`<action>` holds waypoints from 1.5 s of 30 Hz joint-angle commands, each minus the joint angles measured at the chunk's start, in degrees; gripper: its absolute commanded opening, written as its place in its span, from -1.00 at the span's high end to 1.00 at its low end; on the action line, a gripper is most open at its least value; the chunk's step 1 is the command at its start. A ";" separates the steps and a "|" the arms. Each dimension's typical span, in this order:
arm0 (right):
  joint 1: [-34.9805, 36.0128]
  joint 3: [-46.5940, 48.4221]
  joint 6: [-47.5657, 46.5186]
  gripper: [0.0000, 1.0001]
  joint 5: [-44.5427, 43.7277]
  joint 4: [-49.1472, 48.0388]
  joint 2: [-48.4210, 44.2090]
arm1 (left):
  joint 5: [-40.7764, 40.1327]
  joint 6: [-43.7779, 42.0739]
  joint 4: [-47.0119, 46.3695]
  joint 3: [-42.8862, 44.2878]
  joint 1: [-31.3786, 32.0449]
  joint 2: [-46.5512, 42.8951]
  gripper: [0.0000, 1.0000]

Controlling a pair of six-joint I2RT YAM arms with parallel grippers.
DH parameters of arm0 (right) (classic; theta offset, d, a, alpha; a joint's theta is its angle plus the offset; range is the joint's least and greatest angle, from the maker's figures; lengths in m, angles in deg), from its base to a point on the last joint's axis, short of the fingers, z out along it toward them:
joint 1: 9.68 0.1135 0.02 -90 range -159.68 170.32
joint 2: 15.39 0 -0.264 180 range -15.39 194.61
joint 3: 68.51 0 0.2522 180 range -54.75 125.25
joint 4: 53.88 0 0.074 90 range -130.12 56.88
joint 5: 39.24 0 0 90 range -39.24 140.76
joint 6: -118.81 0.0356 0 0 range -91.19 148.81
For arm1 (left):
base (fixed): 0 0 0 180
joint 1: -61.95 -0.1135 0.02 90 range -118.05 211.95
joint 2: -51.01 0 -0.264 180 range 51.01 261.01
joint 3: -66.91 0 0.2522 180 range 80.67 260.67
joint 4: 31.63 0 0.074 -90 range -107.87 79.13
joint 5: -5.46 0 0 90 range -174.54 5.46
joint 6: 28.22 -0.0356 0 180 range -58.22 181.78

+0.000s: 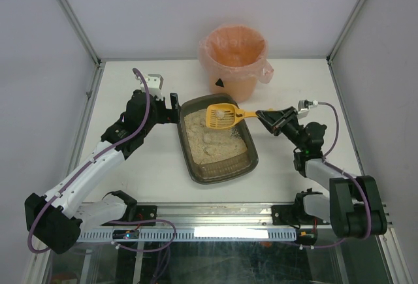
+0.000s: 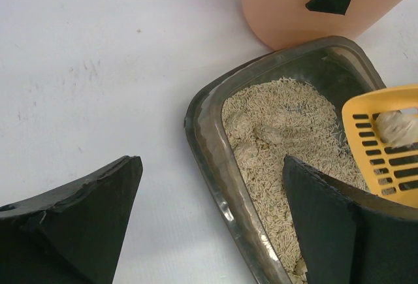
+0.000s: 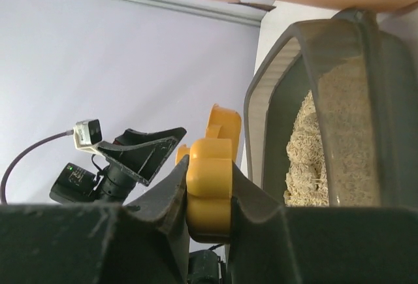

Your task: Clean the litter box

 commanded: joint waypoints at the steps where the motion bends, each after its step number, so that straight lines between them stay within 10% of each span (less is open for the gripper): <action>1: -3.14 -0.04 -0.05 1.00 -0.83 1.03 -4.49 | 0.62 -1.33 -1.63 1.03 -0.71 0.20 -0.87; 27: -2.94 26.33 5.79 1.00 -2.49 14.10 -1.04 | 0.75 -1.58 -1.91 0.61 -0.71 0.36 -0.87; 45: -6.39 52.02 -19.64 1.00 -9.16 20.57 14.65 | -0.59 -2.54 -1.91 0.47 -0.71 -1.08 -0.89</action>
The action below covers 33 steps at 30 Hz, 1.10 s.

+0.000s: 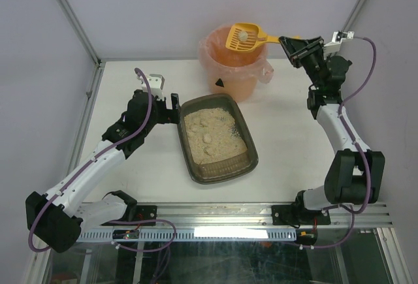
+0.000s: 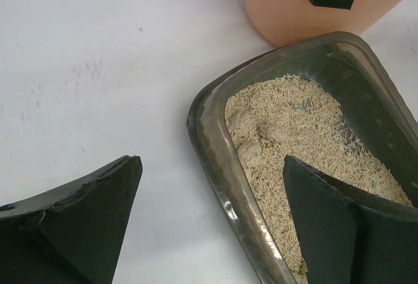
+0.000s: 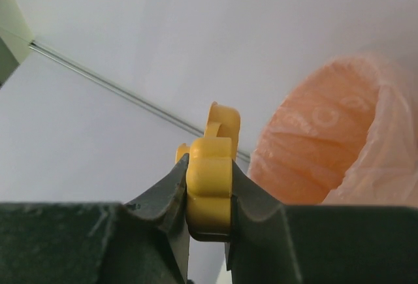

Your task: Clean the litter box

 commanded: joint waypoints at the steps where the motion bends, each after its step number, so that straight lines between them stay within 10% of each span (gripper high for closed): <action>1: -0.37 7.74 -12.32 1.00 -0.81 0.45 2.90 | -0.18 -1.66 -1.83 0.44 -0.71 -1.72 -0.89; 22: 5.43 24.54 -67.42 1.00 4.99 20.59 8.95 | -0.61 -1.79 -1.51 0.50 -0.71 -2.63 -0.89; 33: 12.92 29.24 -70.30 1.00 -10.58 25.23 3.14 | -1.05 -2.29 -1.56 0.52 -0.76 -2.26 -0.89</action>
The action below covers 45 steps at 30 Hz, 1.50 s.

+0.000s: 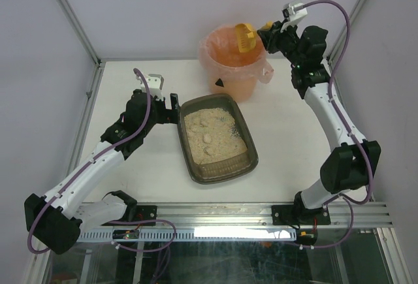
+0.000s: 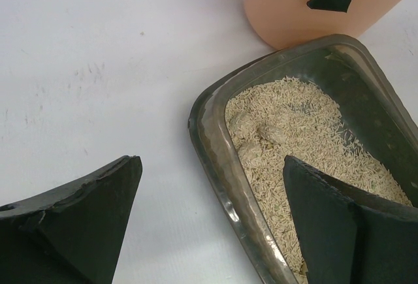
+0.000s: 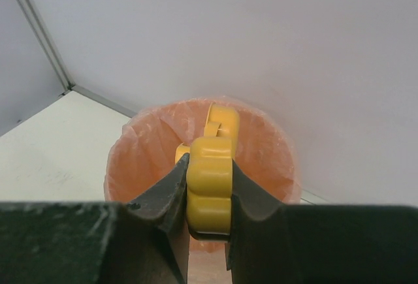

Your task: Clean the litter box

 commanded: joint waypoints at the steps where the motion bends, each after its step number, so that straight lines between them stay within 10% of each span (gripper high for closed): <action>1: 1.53 5.39 2.59 1.00 -9.32 -1.26 -6.79 | -1.15 -1.78 -1.56 0.51 -0.71 -1.43 -0.89; 12: 2.22 -3.27 34.54 1.00 -10.19 -6.00 -20.22 | -1.49 -1.39 -1.48 0.68 -0.75 -1.25 -0.90; 27: 19.74 -21.63 24.51 1.00 -27.14 22.16 -36.71 | -5.86 10.45 3.77 4.61 -0.71 -4.22 -0.95; 45: 39.39 -22.90 20.11 1.00 -55.45 33.87 -23.72 | 12.24 17.47 -8.31 -7.55 -0.62 -3.50 -0.87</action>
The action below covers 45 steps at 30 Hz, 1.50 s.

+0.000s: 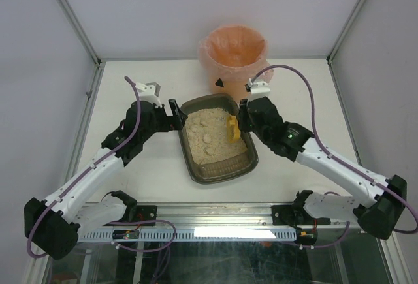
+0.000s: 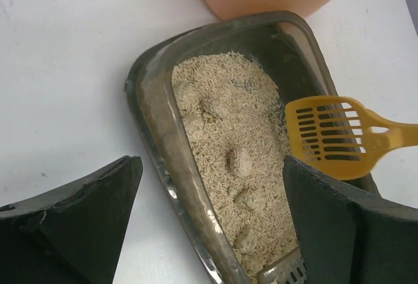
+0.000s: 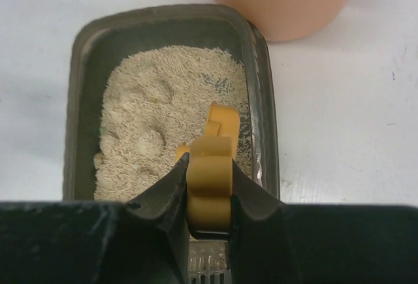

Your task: Clean the litter box

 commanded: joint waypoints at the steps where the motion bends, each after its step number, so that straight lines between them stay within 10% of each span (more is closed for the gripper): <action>1: 2.66 4.52 -1.28 1.00 -9.97 1.90 3.69 | 5.81 3.42 -7.51 -2.71 -0.27 -0.44 -0.83; 19: -6.28 1.22 9.81 1.00 9.51 -3.92 8.55 | 7.51 6.42 -10.56 -5.52 1.17 5.91 -0.34; 39: -12.49 -12.03 16.67 1.00 20.57 -11.10 3.18 | -7.75 6.98 -3.84 -0.20 8.86 16.23 -0.20; 45: -12.49 -16.39 20.64 1.00 20.81 -14.51 2.56 | -7.17 5.05 -3.84 0.86 9.45 18.02 0.16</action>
